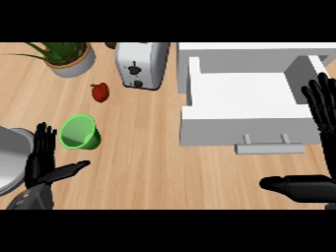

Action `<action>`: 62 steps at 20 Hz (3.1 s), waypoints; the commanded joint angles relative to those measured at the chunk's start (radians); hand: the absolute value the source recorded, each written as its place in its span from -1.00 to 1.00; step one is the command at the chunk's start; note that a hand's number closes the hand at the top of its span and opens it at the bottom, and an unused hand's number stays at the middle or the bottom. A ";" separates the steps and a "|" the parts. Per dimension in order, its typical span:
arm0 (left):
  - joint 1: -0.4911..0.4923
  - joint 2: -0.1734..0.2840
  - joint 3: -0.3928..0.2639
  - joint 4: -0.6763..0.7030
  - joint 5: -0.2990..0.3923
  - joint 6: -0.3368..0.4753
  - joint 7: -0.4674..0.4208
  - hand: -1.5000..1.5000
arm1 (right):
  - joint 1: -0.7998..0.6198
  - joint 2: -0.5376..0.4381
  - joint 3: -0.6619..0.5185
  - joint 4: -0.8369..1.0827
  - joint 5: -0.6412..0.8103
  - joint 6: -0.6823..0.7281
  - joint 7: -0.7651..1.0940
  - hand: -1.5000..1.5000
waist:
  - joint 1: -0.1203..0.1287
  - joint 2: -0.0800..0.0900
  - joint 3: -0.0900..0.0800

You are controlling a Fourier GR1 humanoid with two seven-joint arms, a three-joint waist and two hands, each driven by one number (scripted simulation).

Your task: Pick up the cup, place it into the drawer and close the drawer

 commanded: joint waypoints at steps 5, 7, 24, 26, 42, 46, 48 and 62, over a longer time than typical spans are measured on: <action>-0.064 -0.011 0.001 0.100 -0.014 0.017 -0.085 -1.00 | 0.016 0.039 0.040 0.056 0.061 -0.016 -0.079 -1.00 | -0.003 0.002 -0.001; -0.035 0.034 0.005 0.122 -0.018 -0.056 -0.114 -1.00 | -0.059 -0.009 0.001 -0.012 0.003 -0.001 0.055 -1.00 | -0.010 0.005 -0.002; -0.106 -0.070 0.009 0.099 0.002 -0.150 -0.120 -1.00 | -0.053 -0.023 -0.030 0.080 -0.034 0.046 -0.022 -1.00 | -0.016 0.009 -0.003; -0.112 -0.027 0.000 0.092 -0.001 -0.231 -0.084 -1.00 | -0.047 0.007 0.009 0.004 -0.015 0.013 0.044 -1.00 | -0.015 0.005 -0.002; -0.109 -0.079 -0.011 -0.005 0.019 -0.342 -0.156 1.00 | -0.058 -0.026 -0.029 0.070 -0.012 0.033 0.012 -1.00 | -0.008 0.005 -0.001; -0.076 -0.060 -0.001 -0.022 0.026 -0.331 -0.196 1.00 | -0.047 -0.001 -0.015 0.101 0.015 0.018 -0.043 -1.00 | -0.003 0.006 -0.001; -0.069 -0.082 -0.001 -0.034 0.032 -0.312 -0.203 1.00 | -0.055 -0.012 -0.020 0.059 -0.005 0.022 0.016 -1.00 | -0.002 0.003 -0.001; -0.226 -0.148 -0.124 -0.396 0.031 -0.192 0.093 1.00 | -0.018 0.002 -0.032 0.021 -0.019 0.012 0.035 -1.00 | 0.019 -0.011 0.003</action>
